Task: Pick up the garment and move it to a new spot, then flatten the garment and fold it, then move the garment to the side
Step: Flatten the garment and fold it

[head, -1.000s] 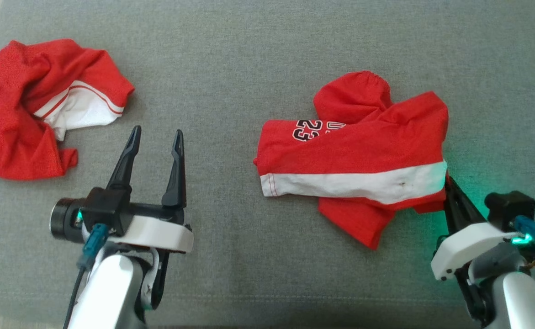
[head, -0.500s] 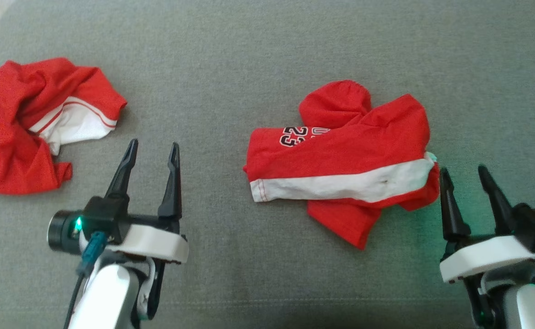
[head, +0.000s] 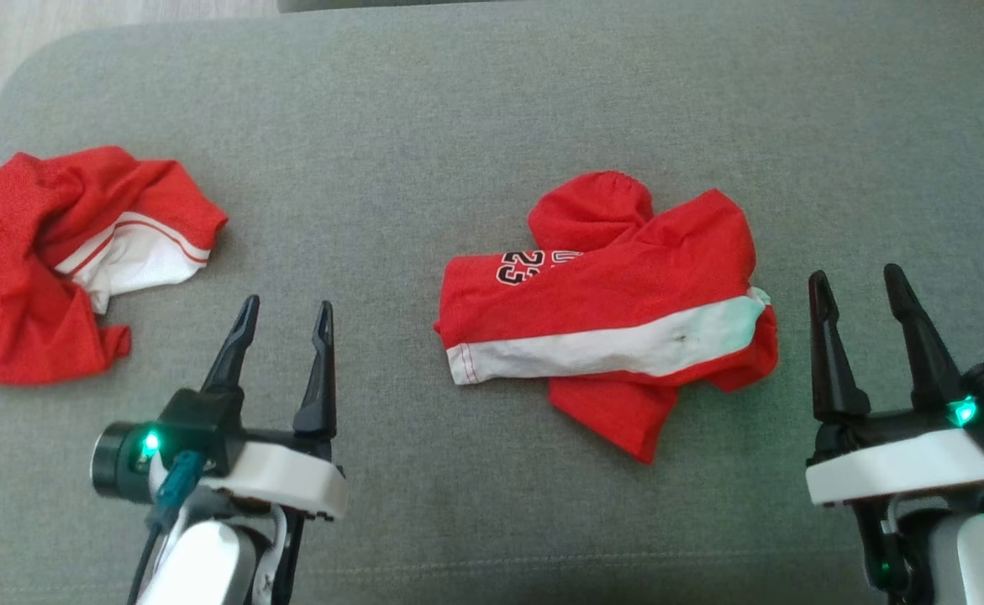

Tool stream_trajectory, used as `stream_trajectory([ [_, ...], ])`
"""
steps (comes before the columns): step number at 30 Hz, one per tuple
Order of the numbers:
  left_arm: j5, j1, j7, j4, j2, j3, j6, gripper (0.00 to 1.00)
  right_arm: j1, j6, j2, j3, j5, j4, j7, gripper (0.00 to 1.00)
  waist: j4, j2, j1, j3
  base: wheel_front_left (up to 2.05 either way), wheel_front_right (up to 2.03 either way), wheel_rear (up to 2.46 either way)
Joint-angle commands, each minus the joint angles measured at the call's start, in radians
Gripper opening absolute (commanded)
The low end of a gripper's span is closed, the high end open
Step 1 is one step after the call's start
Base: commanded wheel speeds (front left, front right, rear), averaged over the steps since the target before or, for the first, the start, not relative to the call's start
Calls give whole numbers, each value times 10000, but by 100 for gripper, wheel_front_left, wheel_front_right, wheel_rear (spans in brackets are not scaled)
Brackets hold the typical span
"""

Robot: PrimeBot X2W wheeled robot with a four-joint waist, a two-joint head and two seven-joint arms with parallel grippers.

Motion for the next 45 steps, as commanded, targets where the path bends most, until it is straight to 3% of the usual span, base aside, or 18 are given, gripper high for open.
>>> stream_trajectory([
  [1, -35, -212, 45, -392, 194, 348, 102, 100, -193, 42, -52, 257, 51, -354, 22, 100, 3, 0, 0, -32, 0, 0, 0],
  [9, 59, -270, 168, -483, 273, 74, -8, 100, -117, 42, -51, 247, 92, -294, 155, 100, 1, 0, 0, -60, 0, 0, 0],
  [16, -332, -1197, 1573, 291, -121, -1186, -1333, 100, -218, 42, -51, 389, 92, -278, 311, 100, -148, 0, 0, 309, 0, 0, 0],
  [17, -332, -1197, 1573, 291, -121, -1186, -1333, 100, -218, 42, -51, 389, 92, -278, 311, 100, -148, 0, 0, 309, 0, 0, 0],
  [22, -1114, -1902, 2785, 1624, -526, -1552, -2143, 100, -309, 42, -51, 448, 204, -189, 391, 100, -454, 0, 0, 676, 0, 0, 0],
  [29, -1581, -2411, 3255, 2654, -741, -1457, -2284, 100, -347, 42, -51, 353, 258, -124, 399, 100, -680, 0, 0, 910, 0, 0, 0],
  [30, -1598, -2441, 3265, 2701, -746, -1481, -2319, 49, -348, 42, -51, 329, 262, -104, 427, 100, -691, 0, 0, 920, 0, 0, 0],
  [31, -1626, -2463, 3233, 2717, -753, -1494, -2364, 7, -357, 42, -51, 317, 262, -88, 444, 100, -700, 0, 0, 932, 0, 0, 0],
  [32, -1634, -2476, 3209, 2737, -750, -1506, -2383, 0, -371, 42, -51, 298, 251, -69, 465, 100, -705, 0, 0, 943, 0, 0, 0],
  [37, -1591, -2510, 3208, 2738, -670, -1561, -2349, 0, -609, 42, -426, 289, 359, 312, 1085, 100, -662, 0, 0, 1002, 0, 0, 0],
  [45, -1452, -2689, 3069, 2589, -570, -1615, -2244, 0, -1790, 42, -2274, 1285, 1696, 1302, 3185, 100, -349, 0, 0, 1363, 0, 0, 0],
])
